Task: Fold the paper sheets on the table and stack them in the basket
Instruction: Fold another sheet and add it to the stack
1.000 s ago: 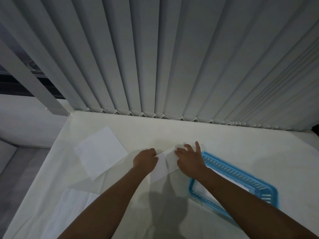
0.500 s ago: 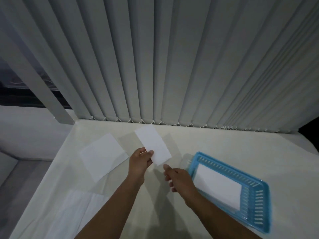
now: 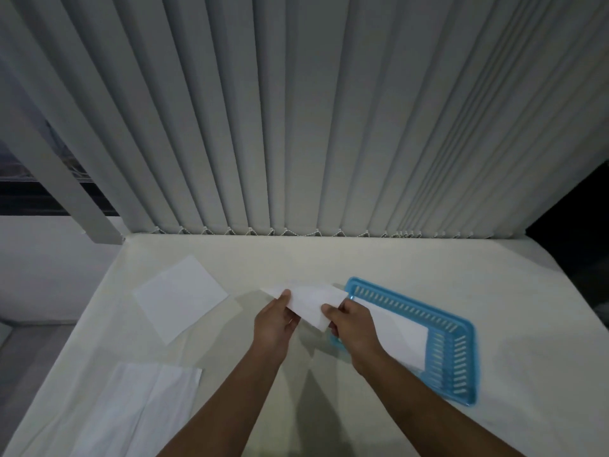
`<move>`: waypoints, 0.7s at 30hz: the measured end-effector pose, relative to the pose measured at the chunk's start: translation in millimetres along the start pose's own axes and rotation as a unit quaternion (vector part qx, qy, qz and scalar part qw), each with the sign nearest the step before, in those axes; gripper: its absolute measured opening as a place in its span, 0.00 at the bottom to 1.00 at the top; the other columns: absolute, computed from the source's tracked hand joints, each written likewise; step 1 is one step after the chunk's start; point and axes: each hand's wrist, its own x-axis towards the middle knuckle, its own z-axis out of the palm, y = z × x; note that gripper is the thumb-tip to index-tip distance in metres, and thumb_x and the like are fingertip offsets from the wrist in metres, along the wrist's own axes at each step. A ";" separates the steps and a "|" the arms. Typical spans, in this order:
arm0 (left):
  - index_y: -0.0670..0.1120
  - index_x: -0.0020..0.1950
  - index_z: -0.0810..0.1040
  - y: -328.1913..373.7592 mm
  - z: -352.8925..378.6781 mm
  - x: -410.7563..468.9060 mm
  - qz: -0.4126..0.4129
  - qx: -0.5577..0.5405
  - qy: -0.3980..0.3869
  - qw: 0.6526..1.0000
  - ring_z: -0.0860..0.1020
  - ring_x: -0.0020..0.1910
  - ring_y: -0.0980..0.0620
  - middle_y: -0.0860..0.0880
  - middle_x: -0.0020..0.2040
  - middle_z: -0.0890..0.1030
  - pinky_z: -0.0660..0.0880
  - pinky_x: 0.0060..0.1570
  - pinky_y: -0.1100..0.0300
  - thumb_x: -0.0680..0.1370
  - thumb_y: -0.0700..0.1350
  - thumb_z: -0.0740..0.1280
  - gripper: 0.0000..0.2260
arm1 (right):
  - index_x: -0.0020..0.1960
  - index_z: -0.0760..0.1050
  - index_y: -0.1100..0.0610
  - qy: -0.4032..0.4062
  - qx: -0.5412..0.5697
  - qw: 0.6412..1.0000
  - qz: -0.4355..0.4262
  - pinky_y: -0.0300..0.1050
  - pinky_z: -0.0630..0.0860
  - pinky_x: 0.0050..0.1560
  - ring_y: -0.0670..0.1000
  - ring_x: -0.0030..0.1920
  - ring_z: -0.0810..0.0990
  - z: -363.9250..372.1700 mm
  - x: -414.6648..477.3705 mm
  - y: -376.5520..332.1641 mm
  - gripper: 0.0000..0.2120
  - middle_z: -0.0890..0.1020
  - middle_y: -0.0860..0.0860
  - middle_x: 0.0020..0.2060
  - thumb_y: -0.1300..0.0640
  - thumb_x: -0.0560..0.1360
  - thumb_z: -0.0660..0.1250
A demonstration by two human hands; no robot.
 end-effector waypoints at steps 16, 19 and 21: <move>0.46 0.50 0.85 -49.9 37.6 -4.1 0.161 0.567 -0.074 0.804 0.78 0.52 0.53 0.50 0.50 0.82 0.71 0.54 0.61 0.75 0.45 0.69 0.07 | 0.41 0.78 0.63 0.151 -0.034 0.988 0.031 0.44 0.69 0.35 0.51 0.32 0.73 -146.4 9.4 59.4 0.06 0.77 0.55 0.32 0.61 0.74 0.70; 0.53 0.53 0.83 -60.8 35.7 6.0 0.218 0.660 -0.041 0.718 0.74 0.61 0.49 0.50 0.59 0.79 0.69 0.62 0.55 0.76 0.46 0.65 0.09 | 0.40 0.80 0.61 0.178 -0.048 0.982 0.034 0.44 0.71 0.40 0.52 0.36 0.76 -157.0 8.0 72.8 0.05 0.80 0.54 0.35 0.60 0.73 0.70; 0.54 0.58 0.80 -63.7 36.5 10.2 0.212 0.721 -0.036 0.659 0.67 0.69 0.46 0.49 0.67 0.74 0.67 0.66 0.52 0.79 0.46 0.60 0.13 | 0.38 0.79 0.58 0.188 -0.054 0.980 0.044 0.45 0.71 0.43 0.52 0.37 0.76 -159.6 8.7 78.3 0.06 0.80 0.53 0.34 0.58 0.72 0.71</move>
